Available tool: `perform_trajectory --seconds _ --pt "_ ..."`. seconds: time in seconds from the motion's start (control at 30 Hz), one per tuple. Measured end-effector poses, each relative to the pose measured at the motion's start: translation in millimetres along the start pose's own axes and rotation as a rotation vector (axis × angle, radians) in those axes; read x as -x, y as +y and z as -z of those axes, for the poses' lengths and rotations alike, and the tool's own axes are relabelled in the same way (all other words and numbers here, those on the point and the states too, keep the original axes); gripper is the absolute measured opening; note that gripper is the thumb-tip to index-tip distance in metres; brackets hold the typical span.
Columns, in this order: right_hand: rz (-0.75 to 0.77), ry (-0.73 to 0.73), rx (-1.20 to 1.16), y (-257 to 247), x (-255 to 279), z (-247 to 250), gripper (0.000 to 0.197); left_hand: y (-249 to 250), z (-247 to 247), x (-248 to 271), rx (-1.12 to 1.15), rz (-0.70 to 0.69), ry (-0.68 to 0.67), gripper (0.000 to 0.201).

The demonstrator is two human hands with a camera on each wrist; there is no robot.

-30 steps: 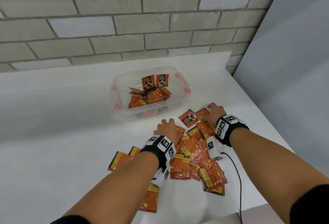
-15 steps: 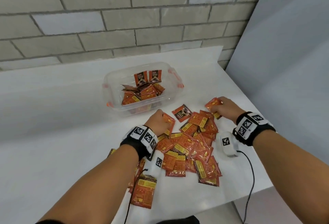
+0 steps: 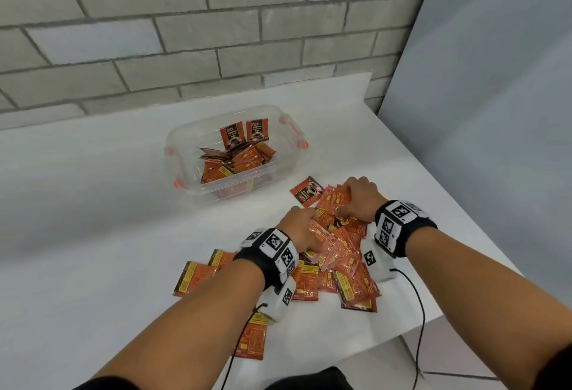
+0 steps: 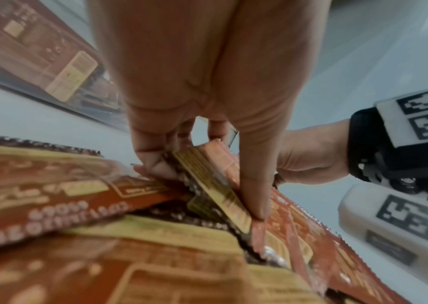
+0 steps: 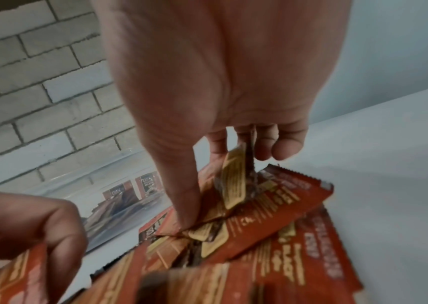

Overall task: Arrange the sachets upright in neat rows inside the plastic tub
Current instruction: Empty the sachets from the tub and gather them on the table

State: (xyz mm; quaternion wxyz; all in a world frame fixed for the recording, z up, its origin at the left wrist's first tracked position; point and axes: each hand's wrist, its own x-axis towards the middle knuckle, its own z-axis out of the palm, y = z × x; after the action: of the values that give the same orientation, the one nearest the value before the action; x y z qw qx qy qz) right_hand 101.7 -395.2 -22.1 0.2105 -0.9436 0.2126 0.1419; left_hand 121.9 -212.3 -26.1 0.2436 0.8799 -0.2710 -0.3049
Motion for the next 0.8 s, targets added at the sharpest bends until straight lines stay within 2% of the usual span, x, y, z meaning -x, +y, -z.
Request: perform_trajectory --seconds 0.1,0.2,0.3,0.37,0.43,0.53,0.63,0.8 --pt "-0.017 0.004 -0.188 1.6 1.0 3.1 0.052 0.9 2.2 -1.1 0.027 -0.026 0.013 0.055" --pt "-0.053 -0.01 -0.395 9.9 2.9 10.2 0.046 -4.9 10.0 -0.9 0.22 -0.039 0.01 0.041" --pt "-0.075 0.016 -0.661 17.3 8.9 20.2 0.039 -16.9 20.4 0.0 0.449 -0.012 0.055 0.041" --pt "-0.065 0.044 -0.698 24.9 11.8 26.8 0.034 -27.8 28.8 0.7 0.59 0.011 0.111 0.04" --pt "-0.036 0.007 -0.614 33.4 12.7 31.1 0.04 -40.6 36.6 2.1 0.641 0.036 0.143 0.042" --pt "-0.001 -0.133 -0.361 44.0 13.0 28.1 0.059 -52.2 40.4 7.6 0.45 0.083 0.073 0.047" --pt "0.034 -0.213 -0.209 45.2 11.8 19.1 0.06 -51.9 34.0 10.7 0.138 0.149 -0.03 0.057" --pt "0.025 -0.108 -0.057 44.7 7.1 14.4 0.062 -46.3 26.7 5.4 -0.061 0.169 0.0 0.062"
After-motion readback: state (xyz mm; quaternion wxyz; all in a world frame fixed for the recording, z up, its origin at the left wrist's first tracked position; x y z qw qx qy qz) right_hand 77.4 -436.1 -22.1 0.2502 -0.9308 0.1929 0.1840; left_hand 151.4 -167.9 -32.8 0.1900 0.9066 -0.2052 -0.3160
